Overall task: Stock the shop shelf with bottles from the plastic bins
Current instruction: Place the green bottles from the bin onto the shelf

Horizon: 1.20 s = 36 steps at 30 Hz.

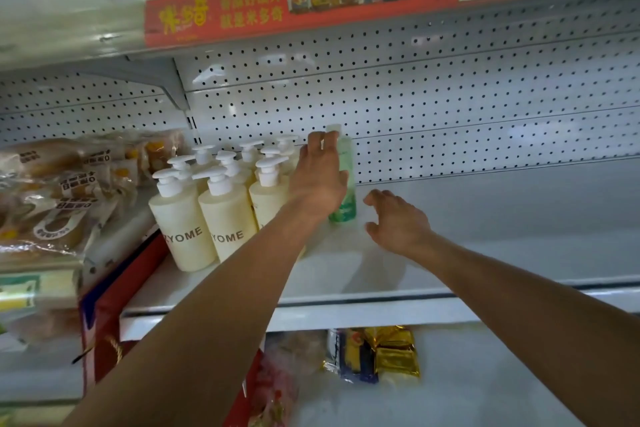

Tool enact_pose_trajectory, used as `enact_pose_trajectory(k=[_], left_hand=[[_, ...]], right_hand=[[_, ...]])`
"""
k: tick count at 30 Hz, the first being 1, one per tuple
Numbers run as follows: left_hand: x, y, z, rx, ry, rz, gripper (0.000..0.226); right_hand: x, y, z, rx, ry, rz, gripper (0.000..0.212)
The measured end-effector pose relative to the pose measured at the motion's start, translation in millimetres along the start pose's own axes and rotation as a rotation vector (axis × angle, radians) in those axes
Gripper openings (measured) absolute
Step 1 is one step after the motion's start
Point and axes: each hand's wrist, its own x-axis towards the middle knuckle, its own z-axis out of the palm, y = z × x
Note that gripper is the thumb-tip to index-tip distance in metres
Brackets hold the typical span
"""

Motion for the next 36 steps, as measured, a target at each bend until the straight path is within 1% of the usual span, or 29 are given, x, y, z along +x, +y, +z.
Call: enact_pose_trajectory(k=[3, 6, 14, 17, 21, 23, 25, 27, 31, 34, 36], left_hand=[[-30.3, 3.6, -5.7, 0.088, -0.014, 0.009, 0.041], [-65.7, 11.3, -5.9, 0.067, -0.056, -0.025, 0.033], [-162.2, 43.8, 8.8, -0.016, -0.111, -0.053, 0.028], [-199.8, 53.5, 23.7, -0.040, -0.169, -0.090, 0.027], [-252.9, 59.9, 58.7, -0.084, -0.290, -0.205, 0.025], [-282.9, 60.4, 79.9, -0.121, -0.357, -0.256, 0.024], [-312.7, 59.6, 102.3, -0.152, -0.419, -0.308, 0.024], [-338.6, 55.6, 123.8, -0.183, -0.478, -0.369, 0.024], [-378.2, 40.3, 168.0, -0.256, -0.617, -0.492, 0.022], [-408.6, 23.6, 207.3, -0.302, -0.638, -0.578, 0.019], [-428.3, 10.2, 230.3, -0.291, -0.685, -0.650, 0.016]], right_hand=[[-29.7, 12.8, -16.1, -0.075, 0.031, -0.045, 0.040], [-62.6, 25.3, -28.9, -0.114, 0.032, -0.073, 0.038], [-155.0, 63.0, -42.5, -0.106, 0.099, -0.137, 0.030], [-184.0, 77.4, -36.7, -0.113, 0.131, -0.189, 0.027], [-222.4, 94.0, -15.0, -0.053, 0.186, -0.257, 0.019], [-240.6, 102.8, 4.9, -0.020, 0.135, -0.276, 0.015], [-257.4, 112.8, 29.8, 0.018, 0.038, -0.262, 0.014], [-272.4, 123.2, 56.8, 0.057, -0.061, -0.230, 0.017], [-298.0, 143.9, 113.2, 0.112, -0.265, -0.110, 0.024], [-316.4, 156.3, 164.5, 0.148, -0.399, -0.012, 0.023], [-328.7, 161.8, 200.0, 0.155, -0.476, 0.038, 0.020]])
